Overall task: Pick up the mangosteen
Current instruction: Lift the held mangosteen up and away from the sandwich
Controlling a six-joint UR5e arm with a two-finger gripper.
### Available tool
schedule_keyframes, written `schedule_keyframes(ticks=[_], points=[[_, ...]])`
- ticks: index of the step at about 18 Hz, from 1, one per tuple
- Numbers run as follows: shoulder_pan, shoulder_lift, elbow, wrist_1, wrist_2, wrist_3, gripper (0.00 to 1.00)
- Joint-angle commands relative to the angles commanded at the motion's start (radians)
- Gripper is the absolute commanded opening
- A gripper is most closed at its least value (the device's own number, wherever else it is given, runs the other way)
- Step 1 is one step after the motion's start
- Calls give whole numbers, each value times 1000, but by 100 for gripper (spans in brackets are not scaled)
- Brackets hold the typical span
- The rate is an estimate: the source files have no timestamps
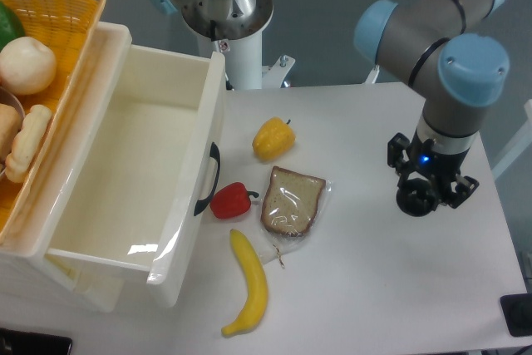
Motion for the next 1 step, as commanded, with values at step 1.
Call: schedule_keyframes(ticks=[1], points=[[8,2,0,-2,-1,2,19]])
